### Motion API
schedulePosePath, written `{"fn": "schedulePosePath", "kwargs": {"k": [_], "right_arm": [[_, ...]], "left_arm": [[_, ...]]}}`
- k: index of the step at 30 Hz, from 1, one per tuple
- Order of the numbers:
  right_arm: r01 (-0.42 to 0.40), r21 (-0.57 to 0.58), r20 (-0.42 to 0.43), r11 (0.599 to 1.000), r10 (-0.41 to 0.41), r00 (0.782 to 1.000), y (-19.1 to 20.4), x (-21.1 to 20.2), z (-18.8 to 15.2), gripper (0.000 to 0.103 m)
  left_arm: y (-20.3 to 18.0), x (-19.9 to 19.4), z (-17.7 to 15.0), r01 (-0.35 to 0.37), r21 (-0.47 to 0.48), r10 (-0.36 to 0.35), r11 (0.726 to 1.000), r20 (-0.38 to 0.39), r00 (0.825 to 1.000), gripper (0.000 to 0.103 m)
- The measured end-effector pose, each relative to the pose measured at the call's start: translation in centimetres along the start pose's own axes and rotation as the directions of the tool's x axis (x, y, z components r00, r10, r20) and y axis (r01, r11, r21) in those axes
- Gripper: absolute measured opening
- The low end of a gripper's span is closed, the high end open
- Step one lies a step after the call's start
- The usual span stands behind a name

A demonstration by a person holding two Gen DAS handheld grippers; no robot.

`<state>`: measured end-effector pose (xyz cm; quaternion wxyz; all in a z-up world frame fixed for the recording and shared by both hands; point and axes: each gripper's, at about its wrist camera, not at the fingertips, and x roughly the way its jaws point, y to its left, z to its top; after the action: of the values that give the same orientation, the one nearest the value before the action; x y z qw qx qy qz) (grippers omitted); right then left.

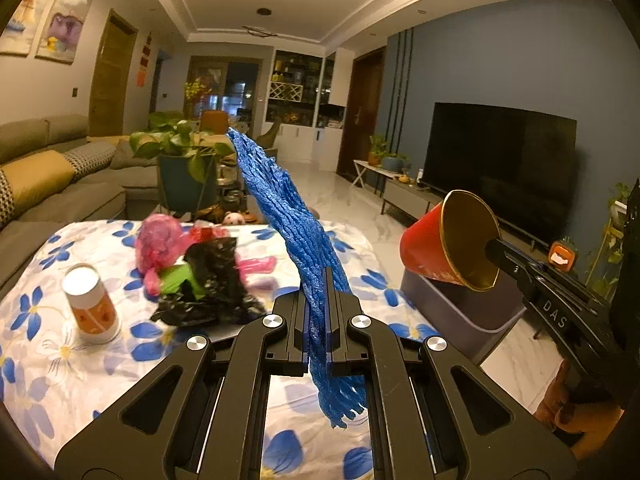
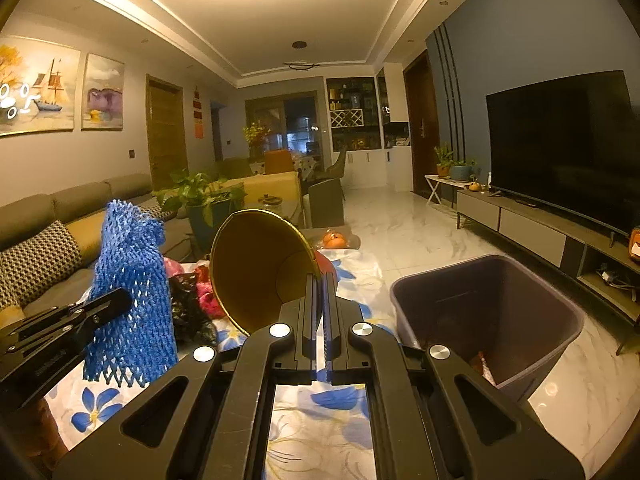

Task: Collect trash
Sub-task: 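Carry the blue net and red cup over the grey bin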

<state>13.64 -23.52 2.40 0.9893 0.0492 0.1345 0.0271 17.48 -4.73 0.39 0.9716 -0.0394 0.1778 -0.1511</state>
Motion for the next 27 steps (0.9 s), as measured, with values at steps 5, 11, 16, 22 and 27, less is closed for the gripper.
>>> {"fn": "schedulePosePath", "kwargs": {"k": [5,11,16,22,27], "right_arm": [[0.032,0.01,0.012,0.999,-0.032,0.999,-1.5,-0.3,0.4,0.003],[0.088,0.027,0.033,0.996,-0.089,0.995,-3.7,-0.5,1.1,0.003],[0.148,0.063,0.047,0.987,-0.151,0.987,-6.5,-0.4,1.7,0.003],[0.206,0.118,0.048,0.971,-0.213,0.976,-10.0,-0.4,1.9,0.003],[0.241,0.153,0.047,0.958,-0.251,0.967,-12.3,-0.5,1.6,0.003]], "left_arm": [[-1.9,1.2,0.6,0.028,0.025,-0.028,0.999,-0.001,1.0,0.004],[-4.8,3.0,1.6,0.078,0.052,-0.078,0.996,0.002,0.997,0.004],[-7.9,5.1,2.3,0.129,0.076,-0.13,0.989,-0.001,0.992,0.004],[-11.4,7.8,2.8,0.187,0.106,-0.187,0.977,-0.015,0.982,0.004],[-14.2,9.7,3.0,0.236,0.119,-0.235,0.964,-0.019,0.972,0.004]]}}
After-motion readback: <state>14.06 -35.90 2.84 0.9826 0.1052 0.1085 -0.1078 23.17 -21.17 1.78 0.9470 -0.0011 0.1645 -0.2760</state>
